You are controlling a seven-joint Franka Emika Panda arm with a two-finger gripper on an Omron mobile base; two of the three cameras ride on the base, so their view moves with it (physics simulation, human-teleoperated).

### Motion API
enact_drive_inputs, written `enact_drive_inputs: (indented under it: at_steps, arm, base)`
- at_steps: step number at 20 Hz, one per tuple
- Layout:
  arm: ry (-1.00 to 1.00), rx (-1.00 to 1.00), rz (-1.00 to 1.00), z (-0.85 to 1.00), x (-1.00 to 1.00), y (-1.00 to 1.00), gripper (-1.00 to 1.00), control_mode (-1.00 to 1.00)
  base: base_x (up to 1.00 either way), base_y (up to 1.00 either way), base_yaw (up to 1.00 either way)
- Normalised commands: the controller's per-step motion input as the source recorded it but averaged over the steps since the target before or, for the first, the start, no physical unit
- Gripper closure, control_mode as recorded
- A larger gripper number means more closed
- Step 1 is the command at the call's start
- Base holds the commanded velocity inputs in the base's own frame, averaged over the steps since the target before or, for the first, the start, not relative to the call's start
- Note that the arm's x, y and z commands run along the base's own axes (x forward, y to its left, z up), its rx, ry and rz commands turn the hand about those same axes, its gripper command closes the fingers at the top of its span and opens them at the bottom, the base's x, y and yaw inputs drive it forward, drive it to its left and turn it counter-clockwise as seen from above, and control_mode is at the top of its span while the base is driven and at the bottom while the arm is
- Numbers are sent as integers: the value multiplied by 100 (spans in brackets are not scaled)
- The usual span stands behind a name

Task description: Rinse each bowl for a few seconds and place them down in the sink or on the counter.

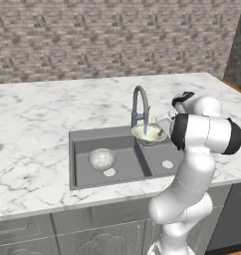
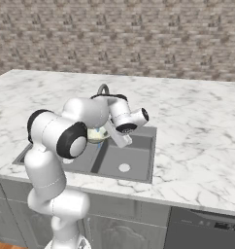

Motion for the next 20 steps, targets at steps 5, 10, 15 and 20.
enact_drive_inputs:
  at_steps: [5,10,15,20]
  arm:
    - [4,0,0,-9,46,3,100,-100]
    - [0,2,0,0,-17,-4,100,-100]
    - [0,1,0,0,-27,-7,100,-100]
    - [0,0,0,0,0,-6,100,-100]
  base:
    - [0,0,0]
    - [0,0,0]
    - [0,0,0]
    - [0,0,0]
